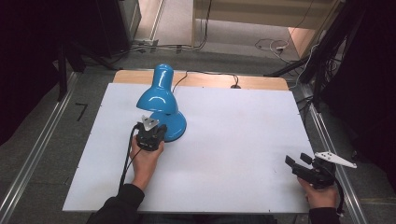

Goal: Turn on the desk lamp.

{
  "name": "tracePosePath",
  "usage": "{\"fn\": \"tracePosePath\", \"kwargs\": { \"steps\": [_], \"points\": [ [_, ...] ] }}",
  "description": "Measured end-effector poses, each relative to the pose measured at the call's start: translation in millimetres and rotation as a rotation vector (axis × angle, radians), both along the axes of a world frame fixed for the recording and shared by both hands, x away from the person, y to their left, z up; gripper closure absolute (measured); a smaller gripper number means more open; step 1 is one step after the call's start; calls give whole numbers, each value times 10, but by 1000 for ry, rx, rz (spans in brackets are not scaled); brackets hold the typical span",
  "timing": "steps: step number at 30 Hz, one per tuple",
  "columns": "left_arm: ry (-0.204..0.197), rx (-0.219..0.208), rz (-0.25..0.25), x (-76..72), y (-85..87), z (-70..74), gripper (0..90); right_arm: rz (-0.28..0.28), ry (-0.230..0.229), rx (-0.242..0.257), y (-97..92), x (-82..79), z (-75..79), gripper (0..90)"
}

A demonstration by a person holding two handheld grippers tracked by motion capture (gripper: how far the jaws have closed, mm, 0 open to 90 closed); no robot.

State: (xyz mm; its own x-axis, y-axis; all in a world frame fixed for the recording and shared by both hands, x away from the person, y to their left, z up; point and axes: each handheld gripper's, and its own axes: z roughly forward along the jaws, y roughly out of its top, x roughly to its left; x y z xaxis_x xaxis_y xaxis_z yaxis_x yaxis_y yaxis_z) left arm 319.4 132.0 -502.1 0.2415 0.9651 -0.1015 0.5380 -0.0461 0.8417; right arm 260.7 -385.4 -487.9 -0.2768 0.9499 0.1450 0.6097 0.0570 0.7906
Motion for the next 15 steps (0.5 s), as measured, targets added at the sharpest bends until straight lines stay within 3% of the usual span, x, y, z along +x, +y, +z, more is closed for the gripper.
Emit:
{"fn": "tracePosePath", "kwargs": {
  "steps": [1, 15],
  "points": [
    [19, 2, -2, 1, -2, 0, 900, 0, 1, 0, 0, 0, 0, 286],
    [4, -4, -6, -15, -6, -17, 900, 3, 1, 2, 6, 3, -1, 286]
  ]
}}
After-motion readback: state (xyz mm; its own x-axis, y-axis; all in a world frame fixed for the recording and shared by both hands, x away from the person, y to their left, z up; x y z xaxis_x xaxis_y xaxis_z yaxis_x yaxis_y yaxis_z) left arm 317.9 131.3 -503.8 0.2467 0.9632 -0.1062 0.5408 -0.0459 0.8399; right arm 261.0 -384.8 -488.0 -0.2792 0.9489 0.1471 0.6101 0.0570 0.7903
